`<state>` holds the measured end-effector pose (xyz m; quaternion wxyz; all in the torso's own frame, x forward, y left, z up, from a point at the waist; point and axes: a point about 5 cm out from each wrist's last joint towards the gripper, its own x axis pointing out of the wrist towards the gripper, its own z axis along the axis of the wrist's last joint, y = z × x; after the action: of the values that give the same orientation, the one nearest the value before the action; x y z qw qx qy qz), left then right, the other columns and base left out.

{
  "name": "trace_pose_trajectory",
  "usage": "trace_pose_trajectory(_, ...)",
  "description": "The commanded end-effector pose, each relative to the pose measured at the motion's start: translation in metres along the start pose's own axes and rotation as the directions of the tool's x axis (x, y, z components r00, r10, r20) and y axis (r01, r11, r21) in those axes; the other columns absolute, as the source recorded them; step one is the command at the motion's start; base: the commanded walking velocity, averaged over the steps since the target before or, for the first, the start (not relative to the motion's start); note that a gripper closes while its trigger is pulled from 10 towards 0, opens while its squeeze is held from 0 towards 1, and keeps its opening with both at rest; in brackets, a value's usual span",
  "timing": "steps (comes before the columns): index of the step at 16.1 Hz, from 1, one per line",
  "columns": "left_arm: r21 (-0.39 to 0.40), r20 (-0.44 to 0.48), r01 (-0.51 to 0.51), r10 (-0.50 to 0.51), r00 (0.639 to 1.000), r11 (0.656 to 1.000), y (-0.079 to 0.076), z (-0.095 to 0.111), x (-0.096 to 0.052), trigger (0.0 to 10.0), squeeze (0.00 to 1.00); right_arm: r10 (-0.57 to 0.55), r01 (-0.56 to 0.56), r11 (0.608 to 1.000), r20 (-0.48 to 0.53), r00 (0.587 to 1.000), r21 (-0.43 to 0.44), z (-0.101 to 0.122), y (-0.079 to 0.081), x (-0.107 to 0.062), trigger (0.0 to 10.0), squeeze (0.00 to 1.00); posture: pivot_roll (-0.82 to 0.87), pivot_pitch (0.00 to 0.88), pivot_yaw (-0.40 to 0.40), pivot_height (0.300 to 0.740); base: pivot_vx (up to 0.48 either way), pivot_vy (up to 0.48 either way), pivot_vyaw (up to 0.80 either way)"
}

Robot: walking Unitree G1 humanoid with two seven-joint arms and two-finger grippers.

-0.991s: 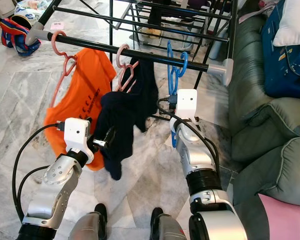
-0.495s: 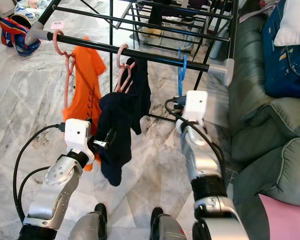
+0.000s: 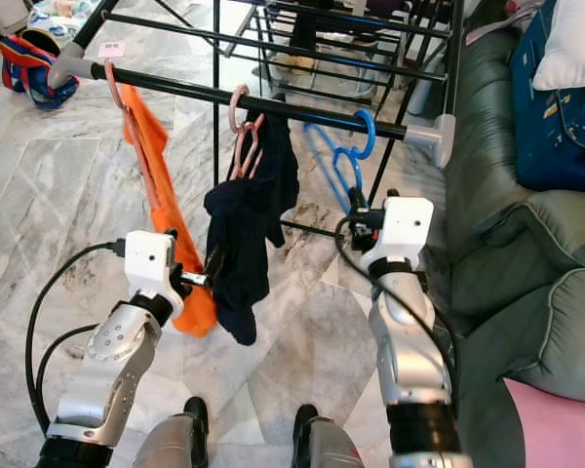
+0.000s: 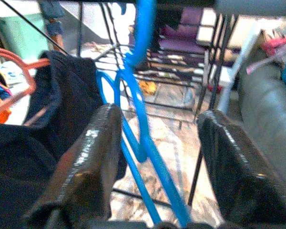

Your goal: Hang hanger

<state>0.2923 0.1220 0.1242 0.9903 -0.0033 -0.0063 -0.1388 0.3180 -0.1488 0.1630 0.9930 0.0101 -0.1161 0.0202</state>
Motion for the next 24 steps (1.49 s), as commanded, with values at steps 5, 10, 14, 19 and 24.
trace_pose_trajectory(5,0.080,0.029,-0.086,0.084,0.996,0.993,0.010,0.000,-0.012,10.0,0.00,0.008,-0.005,0.999,0.070,0.998,-0.045,0.014,0.002,-0.015,10.0,1.00,0.12,0.248,-0.041,0.740,0.000,0.000,0.00)
trace_pose_trajectory(10,0.115,0.042,-0.163,0.159,0.986,0.980,0.018,0.001,-0.013,10.0,0.00,0.059,-0.056,0.998,0.094,0.994,-0.032,0.022,0.012,-0.017,10.0,1.00,0.13,0.263,-0.050,0.740,0.000,0.000,0.00)
trace_pose_trajectory(14,0.111,0.051,-0.233,0.228,0.972,0.966,0.023,0.004,-0.009,10.0,0.00,0.066,-0.061,0.997,0.104,0.992,-0.050,0.026,0.015,-0.017,10.0,1.00,0.12,0.268,-0.052,0.740,0.000,0.000,0.00)
trace_pose_trajectory(19,0.167,0.150,-0.268,0.244,0.958,0.949,0.029,0.023,-0.010,10.0,0.00,0.015,-0.004,0.997,0.141,0.990,-0.080,0.029,0.009,-0.020,10.0,0.00,0.13,0.253,-0.038,0.740,0.000,0.000,0.00)
trace_pose_trajectory(24,0.180,0.153,-0.318,0.293,0.944,0.931,0.043,0.022,-0.026,10.0,0.00,-0.083,0.090,0.990,0.060,0.995,-0.109,0.011,-0.011,-0.028,10.0,0.00,0.15,0.183,-0.034,0.740,0.000,0.000,0.00)
